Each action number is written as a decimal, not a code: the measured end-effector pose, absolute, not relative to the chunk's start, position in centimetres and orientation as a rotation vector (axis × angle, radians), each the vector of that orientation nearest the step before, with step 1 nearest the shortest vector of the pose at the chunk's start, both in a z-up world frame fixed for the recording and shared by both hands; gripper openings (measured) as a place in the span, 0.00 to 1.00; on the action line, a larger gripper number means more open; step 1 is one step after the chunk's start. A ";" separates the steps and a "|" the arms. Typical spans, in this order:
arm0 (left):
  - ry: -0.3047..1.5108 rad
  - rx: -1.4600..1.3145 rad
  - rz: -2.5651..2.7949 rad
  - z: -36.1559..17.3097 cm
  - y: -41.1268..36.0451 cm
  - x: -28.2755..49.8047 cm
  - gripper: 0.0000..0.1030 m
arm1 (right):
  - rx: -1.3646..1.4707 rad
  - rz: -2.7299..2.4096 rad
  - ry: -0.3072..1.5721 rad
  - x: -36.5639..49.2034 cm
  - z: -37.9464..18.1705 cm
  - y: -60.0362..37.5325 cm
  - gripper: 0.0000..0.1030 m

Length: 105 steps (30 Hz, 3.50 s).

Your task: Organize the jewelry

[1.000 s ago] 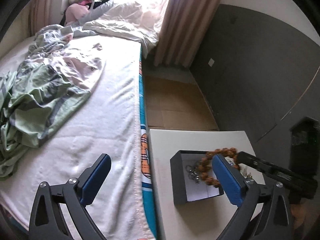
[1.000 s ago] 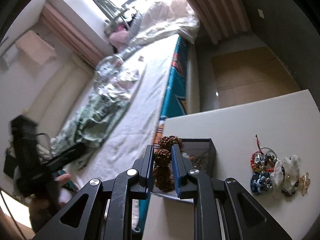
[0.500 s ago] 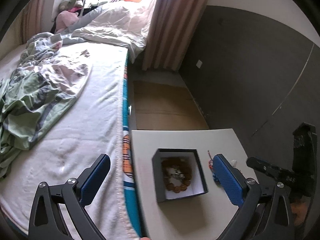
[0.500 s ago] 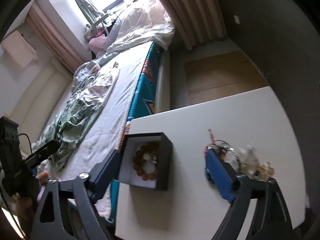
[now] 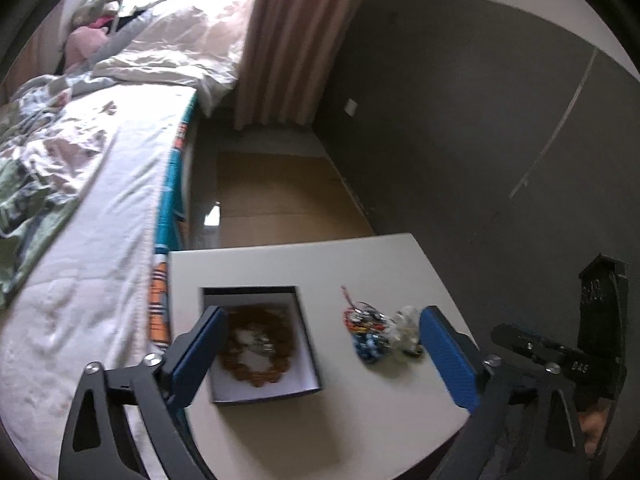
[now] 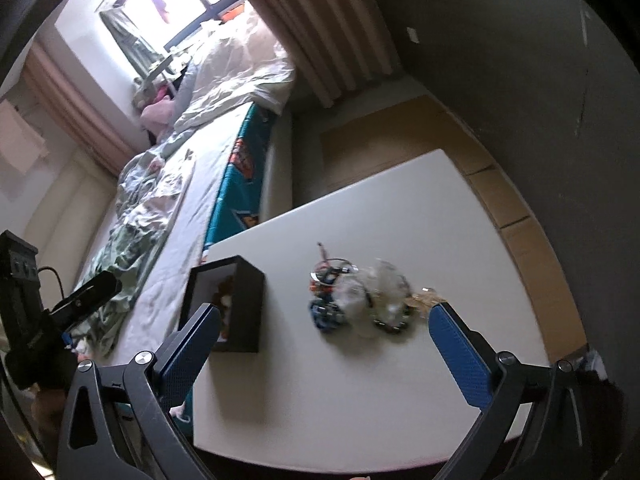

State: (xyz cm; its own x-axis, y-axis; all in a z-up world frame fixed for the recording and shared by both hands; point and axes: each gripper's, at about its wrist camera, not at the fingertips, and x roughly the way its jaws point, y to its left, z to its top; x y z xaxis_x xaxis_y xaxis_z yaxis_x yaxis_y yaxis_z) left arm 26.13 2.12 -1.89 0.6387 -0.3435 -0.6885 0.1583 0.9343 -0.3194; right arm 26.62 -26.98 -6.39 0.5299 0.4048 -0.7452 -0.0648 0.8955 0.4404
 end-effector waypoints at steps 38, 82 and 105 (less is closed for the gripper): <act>1.290 -0.098 -0.277 -14.4 -11.1 34.4 0.15 | 0.559 0.193 1.074 26.5 -13.6 -36.2 0.73; 1.163 -0.178 -0.341 -7.3 -6.7 29.5 0.08 | -0.019 0.331 1.304 30.7 -16.9 -27.9 0.26; 1.075 -0.218 -0.314 -4.3 -2.6 26.2 0.08 | -0.112 0.247 1.308 29.0 -15.7 -26.5 0.33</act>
